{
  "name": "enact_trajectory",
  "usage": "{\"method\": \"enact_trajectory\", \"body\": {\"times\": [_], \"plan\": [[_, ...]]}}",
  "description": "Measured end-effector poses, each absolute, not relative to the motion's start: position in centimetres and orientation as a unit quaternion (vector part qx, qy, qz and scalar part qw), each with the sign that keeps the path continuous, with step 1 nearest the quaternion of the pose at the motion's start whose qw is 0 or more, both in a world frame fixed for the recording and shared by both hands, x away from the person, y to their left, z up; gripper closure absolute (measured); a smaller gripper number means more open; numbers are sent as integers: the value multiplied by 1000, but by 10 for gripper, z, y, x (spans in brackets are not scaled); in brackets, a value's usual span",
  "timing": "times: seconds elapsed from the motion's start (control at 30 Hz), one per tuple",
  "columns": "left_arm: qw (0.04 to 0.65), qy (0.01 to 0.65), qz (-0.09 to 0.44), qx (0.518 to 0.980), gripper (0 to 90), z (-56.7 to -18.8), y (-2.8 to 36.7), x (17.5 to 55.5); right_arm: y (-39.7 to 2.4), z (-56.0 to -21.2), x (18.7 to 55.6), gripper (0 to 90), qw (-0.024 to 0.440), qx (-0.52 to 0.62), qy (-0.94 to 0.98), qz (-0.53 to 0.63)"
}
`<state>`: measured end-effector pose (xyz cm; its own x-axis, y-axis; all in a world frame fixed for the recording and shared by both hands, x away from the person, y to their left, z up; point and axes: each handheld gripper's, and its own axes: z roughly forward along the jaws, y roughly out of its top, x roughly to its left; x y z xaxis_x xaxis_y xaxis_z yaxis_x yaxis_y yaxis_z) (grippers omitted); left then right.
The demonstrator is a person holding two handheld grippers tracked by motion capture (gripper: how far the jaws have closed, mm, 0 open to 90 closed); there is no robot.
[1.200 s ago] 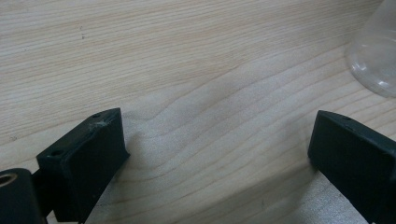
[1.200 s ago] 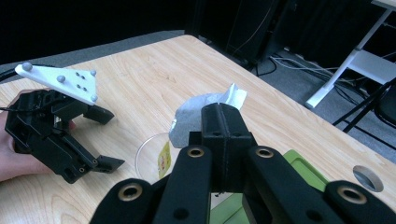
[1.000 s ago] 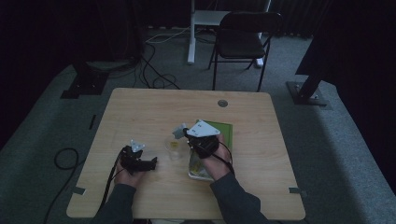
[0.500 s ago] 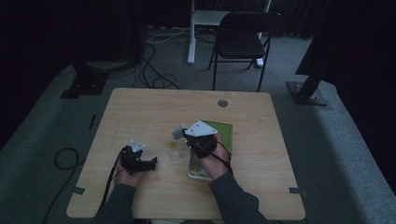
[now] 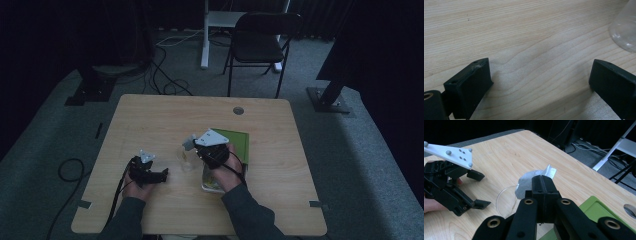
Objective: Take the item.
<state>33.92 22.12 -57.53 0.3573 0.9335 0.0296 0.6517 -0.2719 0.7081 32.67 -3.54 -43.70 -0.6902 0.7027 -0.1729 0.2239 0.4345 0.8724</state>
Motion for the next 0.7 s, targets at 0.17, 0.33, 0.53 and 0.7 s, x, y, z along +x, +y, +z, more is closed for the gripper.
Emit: {"method": "enact_trajectory", "body": {"times": [0.17,0.33,0.53,0.7], "plan": [[308,519,229,764,48,-575,221,339,-33,-439,328,900,267,288,805,444],[308,519,228,764,48,-575,221,339,-31,-442,328,900,268,287,810,436],[309,520,229,763,48,-575,221,339,-29,-449,328,900,263,288,814,431],[309,519,229,764,48,-575,221,339,-28,-450,328,897,258,289,817,428]]}}
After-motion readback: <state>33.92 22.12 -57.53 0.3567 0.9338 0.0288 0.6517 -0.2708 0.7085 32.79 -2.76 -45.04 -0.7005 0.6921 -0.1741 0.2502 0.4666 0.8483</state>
